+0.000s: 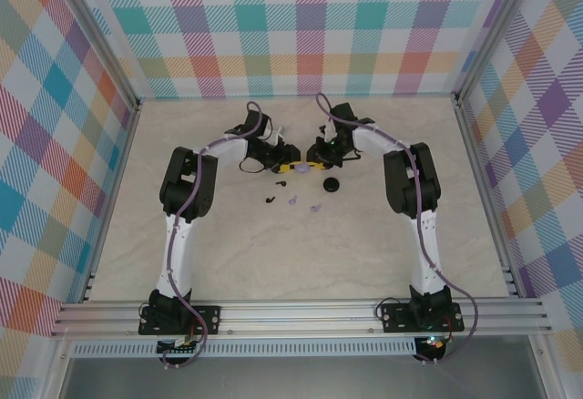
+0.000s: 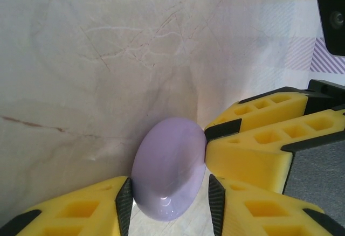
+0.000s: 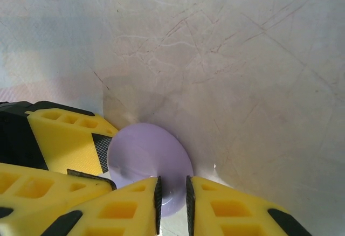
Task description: Insert wireless bluetooth earbuds into charging case
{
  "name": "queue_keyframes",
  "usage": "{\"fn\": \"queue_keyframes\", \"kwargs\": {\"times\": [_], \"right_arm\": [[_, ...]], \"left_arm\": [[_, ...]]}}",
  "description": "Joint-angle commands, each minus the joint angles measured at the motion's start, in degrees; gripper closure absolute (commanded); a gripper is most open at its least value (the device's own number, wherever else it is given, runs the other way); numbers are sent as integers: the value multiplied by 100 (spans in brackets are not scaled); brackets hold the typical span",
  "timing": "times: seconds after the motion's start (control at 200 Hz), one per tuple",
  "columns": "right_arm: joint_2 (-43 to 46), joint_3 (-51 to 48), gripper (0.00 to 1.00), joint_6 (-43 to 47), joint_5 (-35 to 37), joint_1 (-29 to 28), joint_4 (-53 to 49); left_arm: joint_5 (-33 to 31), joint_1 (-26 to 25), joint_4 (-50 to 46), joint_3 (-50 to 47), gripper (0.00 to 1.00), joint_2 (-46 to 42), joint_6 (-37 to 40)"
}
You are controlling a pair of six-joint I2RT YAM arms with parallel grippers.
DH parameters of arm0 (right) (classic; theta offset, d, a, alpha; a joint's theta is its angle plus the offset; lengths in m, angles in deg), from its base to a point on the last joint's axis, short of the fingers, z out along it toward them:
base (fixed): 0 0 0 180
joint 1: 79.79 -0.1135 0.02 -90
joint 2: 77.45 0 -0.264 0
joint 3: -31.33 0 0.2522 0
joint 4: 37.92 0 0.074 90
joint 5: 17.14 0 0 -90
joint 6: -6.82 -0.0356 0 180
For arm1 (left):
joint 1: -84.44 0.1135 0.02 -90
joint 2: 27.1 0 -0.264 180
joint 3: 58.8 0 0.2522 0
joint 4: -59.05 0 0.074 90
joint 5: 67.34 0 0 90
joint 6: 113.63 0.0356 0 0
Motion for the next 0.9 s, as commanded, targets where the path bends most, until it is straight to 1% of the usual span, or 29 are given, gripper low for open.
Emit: {"fn": "queue_keyframes", "kwargs": {"times": [0.0, 0.125, 0.335, 0.4, 0.545, 0.65, 0.715, 0.895], "right_arm": [[-134, -56, 77, -62, -45, 5, 21], [-120, -89, 77, -71, -71, 10, 61], [-104, -136, 77, -88, -119, 9, 113], [-96, -153, 77, -96, -127, 14, 135], [5, -292, 76, -165, -152, 40, 304], [102, -434, 75, -219, -253, 73, 472], [245, -588, 74, -256, -298, 107, 618], [986, -1295, 68, -287, -578, 349, 1238]], "left_arm": [[169, -115, 137, -59, 58, 208, -172], [253, -124, 493, -116, 60, 231, -345], [201, -132, 547, -149, 62, 201, -412], [205, -133, 554, -166, 65, 196, -426], [227, -128, 641, -236, 67, 174, -477], [214, -133, 672, -274, 71, 136, -490], [130, -133, 726, -339, 76, 45, -493], [-24, -41, 934, -585, 80, -433, -503]]}}
